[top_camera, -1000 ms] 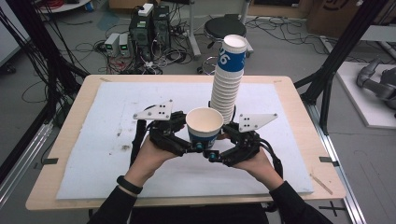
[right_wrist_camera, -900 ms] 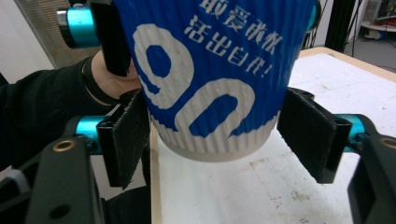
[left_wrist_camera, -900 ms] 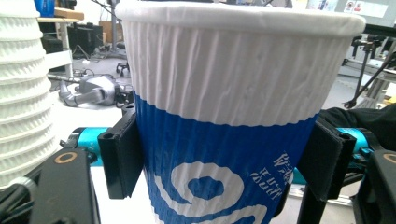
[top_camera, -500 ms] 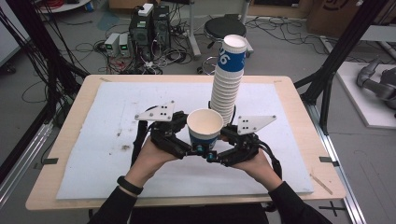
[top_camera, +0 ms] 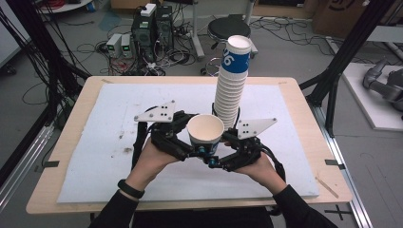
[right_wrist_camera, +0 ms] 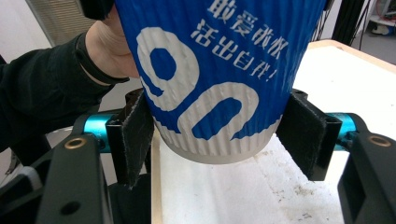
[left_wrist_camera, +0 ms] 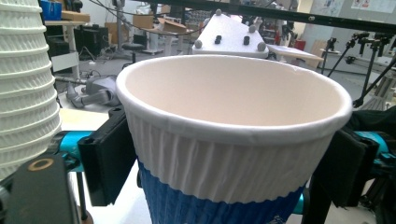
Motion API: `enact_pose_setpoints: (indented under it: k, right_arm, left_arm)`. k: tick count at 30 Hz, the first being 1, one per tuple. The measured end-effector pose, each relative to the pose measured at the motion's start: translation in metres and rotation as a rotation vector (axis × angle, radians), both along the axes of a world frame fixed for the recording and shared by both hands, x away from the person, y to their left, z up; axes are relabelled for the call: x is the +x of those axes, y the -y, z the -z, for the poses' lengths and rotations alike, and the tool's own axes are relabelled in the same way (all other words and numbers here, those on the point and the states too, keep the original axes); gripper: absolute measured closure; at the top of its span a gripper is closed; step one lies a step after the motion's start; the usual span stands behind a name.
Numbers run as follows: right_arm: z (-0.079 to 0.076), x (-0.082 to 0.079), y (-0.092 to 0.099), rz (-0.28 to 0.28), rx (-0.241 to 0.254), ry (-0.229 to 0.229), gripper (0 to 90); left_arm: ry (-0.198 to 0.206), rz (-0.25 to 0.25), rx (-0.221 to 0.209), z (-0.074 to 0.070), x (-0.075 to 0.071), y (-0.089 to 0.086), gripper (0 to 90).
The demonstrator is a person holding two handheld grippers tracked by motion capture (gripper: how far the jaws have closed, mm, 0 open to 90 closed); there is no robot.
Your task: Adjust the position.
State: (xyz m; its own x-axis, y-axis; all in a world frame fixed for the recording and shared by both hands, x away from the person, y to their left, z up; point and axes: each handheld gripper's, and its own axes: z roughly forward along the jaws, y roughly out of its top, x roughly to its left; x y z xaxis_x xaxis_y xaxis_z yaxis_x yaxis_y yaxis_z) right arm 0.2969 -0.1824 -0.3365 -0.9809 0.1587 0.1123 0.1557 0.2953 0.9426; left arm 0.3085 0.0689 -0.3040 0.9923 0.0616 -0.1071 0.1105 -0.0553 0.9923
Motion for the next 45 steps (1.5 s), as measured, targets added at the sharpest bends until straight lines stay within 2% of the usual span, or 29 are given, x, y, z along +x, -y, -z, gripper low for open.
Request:
enact_pose_setpoints:
  k: [7, 11, 15, 19, 22, 25, 28, 37, 45]
  right_arm:
    - [-0.0004, -0.0003, 0.0005, 0.003, 0.002, 0.003, 28.1]
    - [-0.0037, -0.0008, 0.0017, 0.013, 0.057, -0.034, 22.6]
    - [-0.0059, -0.0007, 0.0033, 0.015, 0.09, -0.053, 25.4]
    - [-0.0056, -0.0003, 0.0032, 0.013, 0.084, -0.047, 27.6]
    - [-0.0055, -0.0009, 0.0024, 0.007, 0.076, -0.037, 27.8]
    - [-0.0054, -0.0013, 0.0018, 0.006, 0.073, -0.035, 27.8]
    - [-0.0045, -0.0013, 0.0006, 0.008, 0.054, -0.033, 27.8]
    - [-0.0032, -0.0006, -0.001, 0.013, 0.037, -0.024, 27.9]
    - [-0.0032, -0.0005, -0.0008, 0.012, 0.033, -0.021, 28.2]
  left_arm:
    - [0.012, -0.011, -0.004, 0.0006, -0.0005, 0.0002, 23.4]
    - [0.015, -0.014, 0.001, 0.0025, -0.0004, 0.0016, 24.1]
    - [0.015, -0.003, 0.002, 0.003, -0.0009, 0.0035, 24.1]
    - [0.007, 0.0, 0.003, 0.0039, -0.0007, 0.0044, 23.5]
    - [0.015, 0.006, 0.005, 0.0039, -0.0012, 0.0042, 21.5]
    - [0.005, 0.003, -0.004, 0.0029, -0.0011, 0.0033, 17.2]
    - [0.002, 0.002, -0.01, 0.0022, -0.0005, 0.0013, 16.5]
    - [-0.021, 0.004, -0.002, 0.0031, 0.0008, 0.0022, 16.7]
    - [-0.012, 0.005, 0.002, 0.0029, 0.0001, 0.0016, 21.1]
